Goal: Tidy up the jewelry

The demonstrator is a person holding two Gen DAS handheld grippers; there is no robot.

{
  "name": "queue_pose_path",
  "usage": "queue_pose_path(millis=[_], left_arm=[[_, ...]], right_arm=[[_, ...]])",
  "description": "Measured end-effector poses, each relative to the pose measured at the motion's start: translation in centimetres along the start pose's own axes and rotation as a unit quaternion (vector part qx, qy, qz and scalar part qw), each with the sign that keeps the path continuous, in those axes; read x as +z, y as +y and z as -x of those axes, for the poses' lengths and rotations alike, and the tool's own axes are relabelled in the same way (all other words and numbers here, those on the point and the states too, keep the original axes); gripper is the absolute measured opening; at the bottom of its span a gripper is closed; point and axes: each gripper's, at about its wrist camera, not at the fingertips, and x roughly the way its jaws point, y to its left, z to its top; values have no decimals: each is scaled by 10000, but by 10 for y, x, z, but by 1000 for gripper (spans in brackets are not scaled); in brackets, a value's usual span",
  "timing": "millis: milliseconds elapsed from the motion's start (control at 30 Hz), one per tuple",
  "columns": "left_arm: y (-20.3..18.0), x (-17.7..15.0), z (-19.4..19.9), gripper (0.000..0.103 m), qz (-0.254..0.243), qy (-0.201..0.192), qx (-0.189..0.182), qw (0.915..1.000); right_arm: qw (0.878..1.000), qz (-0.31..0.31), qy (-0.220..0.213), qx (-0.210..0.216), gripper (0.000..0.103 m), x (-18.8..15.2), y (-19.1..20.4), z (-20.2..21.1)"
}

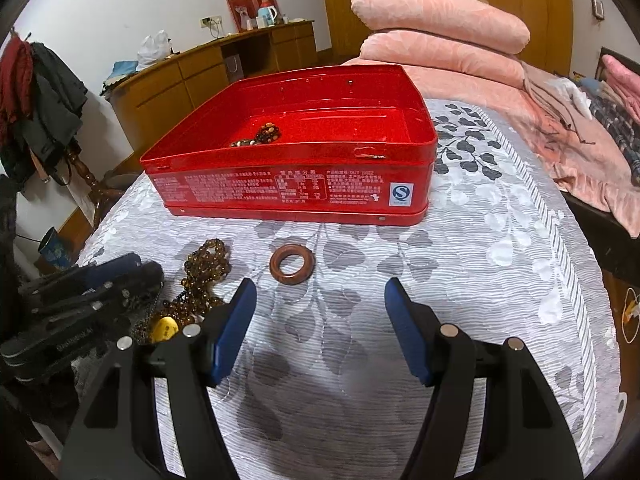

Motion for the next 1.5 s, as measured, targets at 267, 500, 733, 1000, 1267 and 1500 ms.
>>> queue_pose_path(millis=[267,500,733,1000,1267,1500], left_arm=[[16,13,0,3,377,-172,191,9990],[26,12,-3,42,642,-39,147,9978],[28,4,3,44,613,-5,103,9981],[11,-1,-9,56,406,232,-119,9988],[7,-3,-8,25,417,251,-244,9985],[13,-11,-5,32,543,344,-454,9969]], right_arm=[[10000,6,3,-3,65,-1,0,0],[10000,-7,40,19,65,-2,0,-1],[10000,-11,63,38,65,-2,0,-3],[9999,-30,78,64,65,-1,0,-4],[9999,-35,75,71,65,0,0,-5],[10000,-41,42,35,65,1,-3,-2]])
